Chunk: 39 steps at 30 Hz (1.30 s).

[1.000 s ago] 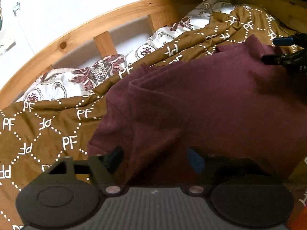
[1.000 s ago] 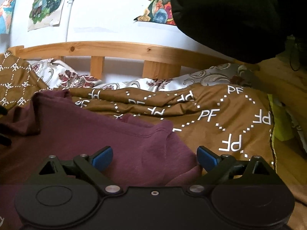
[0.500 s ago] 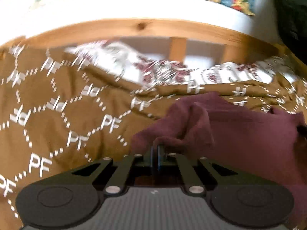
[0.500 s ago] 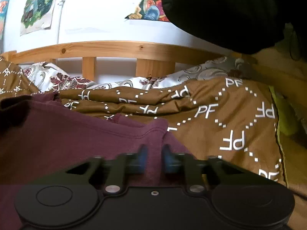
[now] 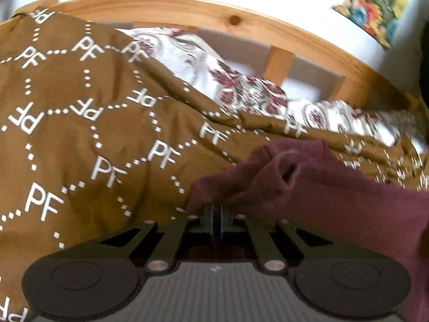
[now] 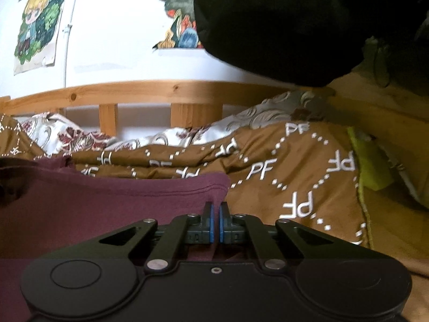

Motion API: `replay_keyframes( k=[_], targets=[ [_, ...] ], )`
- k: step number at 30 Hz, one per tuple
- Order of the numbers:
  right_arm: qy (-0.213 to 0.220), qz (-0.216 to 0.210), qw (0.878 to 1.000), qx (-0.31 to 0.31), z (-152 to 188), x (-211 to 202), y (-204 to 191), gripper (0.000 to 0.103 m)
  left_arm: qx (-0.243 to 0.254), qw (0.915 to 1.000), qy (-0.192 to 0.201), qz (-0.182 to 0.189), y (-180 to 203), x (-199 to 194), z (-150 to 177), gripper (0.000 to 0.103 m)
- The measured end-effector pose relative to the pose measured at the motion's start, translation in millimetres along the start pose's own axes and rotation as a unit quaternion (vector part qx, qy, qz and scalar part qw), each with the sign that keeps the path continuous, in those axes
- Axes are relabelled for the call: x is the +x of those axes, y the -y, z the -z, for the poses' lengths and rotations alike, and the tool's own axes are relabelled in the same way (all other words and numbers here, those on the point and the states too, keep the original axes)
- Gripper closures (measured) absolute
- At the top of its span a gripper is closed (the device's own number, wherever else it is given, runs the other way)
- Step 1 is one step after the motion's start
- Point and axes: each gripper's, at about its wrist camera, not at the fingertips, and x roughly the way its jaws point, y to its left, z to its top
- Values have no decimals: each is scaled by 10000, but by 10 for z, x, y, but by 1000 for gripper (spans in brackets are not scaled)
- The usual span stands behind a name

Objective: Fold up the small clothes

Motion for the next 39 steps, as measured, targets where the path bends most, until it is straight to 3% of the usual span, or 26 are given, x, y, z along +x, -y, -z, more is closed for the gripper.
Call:
replay_keyframes(
  k=[5,8,10,12,15,19,26,29,31,35,37,39],
  targets=[
    [-164,53,9998,47,22,35,19,100,113,9998,121,-94,0,-27,-55,99],
    [-236,128,9995,146,57,36,42,100,313,9992,216,-102,63,-79,-28,76],
    [-258,144,9994,190,69,13,49,101,468,9983,332,-82,114,-119,9,44],
    [-276,119,9994,176,80,17,43,100,650,9966,500,-67,174,-148,41,37],
    [-342,65,9992,201,105,54,44,100,921,9949,400,-128,288,-74,27,38],
    [-382,116,9990,203,126,68,52,99,1094,9917,83,-678,385,165,-31,44],
    [-458,303,9985,-71,156,105,31,97,465,9967,-119,-654,208,321,-85,44],
    [-419,358,9985,-70,150,95,44,88,559,9960,-57,-688,229,238,-61,33],
    [-344,407,9985,-91,130,70,44,82,614,9961,12,-631,242,147,-40,17],
    [-219,367,9991,-71,93,20,29,75,670,9963,177,-508,264,-62,-2,5],
    [-176,352,9992,-121,74,-7,-9,65,703,9962,193,-482,271,-152,17,1],
    [-107,328,9992,-200,59,-47,-62,46,752,9960,205,-437,264,-240,48,1]
  ],
)
